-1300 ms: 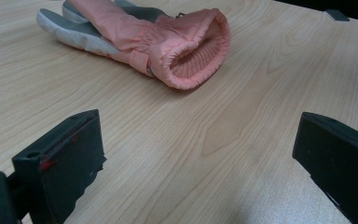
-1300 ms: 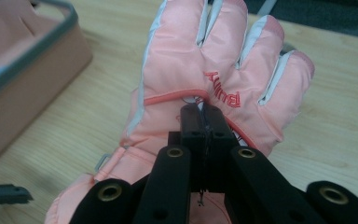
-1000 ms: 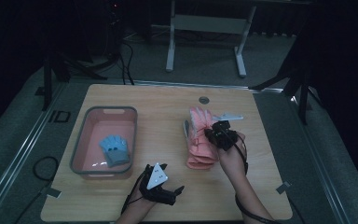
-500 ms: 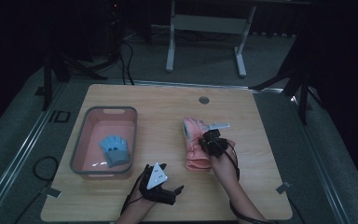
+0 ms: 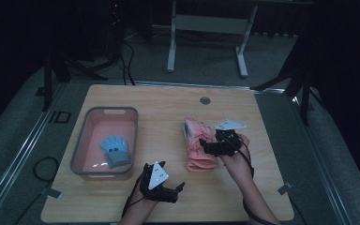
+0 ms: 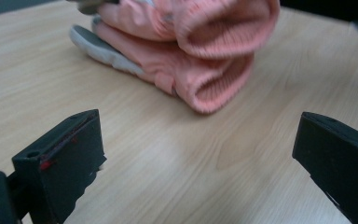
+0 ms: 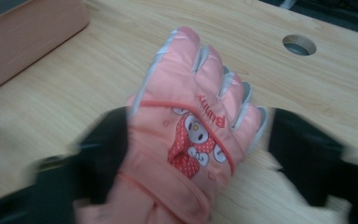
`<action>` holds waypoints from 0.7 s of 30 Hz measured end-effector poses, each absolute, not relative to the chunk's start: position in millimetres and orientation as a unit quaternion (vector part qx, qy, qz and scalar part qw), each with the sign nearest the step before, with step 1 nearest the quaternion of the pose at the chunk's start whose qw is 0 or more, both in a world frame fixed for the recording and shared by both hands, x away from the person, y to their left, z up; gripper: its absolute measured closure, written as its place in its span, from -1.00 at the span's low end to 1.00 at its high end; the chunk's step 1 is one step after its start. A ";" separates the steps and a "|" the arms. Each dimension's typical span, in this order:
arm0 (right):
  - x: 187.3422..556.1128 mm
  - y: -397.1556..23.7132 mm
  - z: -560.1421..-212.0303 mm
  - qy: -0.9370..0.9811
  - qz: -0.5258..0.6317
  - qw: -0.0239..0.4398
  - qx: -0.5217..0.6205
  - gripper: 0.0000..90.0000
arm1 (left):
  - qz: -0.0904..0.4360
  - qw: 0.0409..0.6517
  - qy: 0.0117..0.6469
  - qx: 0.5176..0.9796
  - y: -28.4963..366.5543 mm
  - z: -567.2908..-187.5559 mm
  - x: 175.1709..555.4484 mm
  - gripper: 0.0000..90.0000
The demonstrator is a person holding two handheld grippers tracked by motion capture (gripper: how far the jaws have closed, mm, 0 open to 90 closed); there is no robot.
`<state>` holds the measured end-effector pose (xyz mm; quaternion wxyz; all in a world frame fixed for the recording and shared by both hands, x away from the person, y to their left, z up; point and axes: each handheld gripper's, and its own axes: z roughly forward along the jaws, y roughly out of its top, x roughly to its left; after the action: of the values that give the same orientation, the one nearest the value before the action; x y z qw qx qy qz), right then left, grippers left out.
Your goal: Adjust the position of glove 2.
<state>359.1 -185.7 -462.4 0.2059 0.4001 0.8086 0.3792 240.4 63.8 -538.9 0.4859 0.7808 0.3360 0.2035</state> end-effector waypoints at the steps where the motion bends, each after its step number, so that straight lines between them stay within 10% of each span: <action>1: 358.0 -190.0 -459.5 0.808 0.384 0.209 0.396 -0.72 | 0.199 0.485 0.343 0.779 63.6 -535.0 240.7 -0.95; 21: 354.6 -243.4 -450.1 0.787 0.431 0.217 0.384 -0.76 | 0.193 0.483 0.344 0.782 34.0 -451.2 294.6 -0.67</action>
<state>354.6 -243.4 -450.1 0.2174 0.3837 0.7874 0.4307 294.6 34.0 -451.2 0.4835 0.7817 0.3436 0.1928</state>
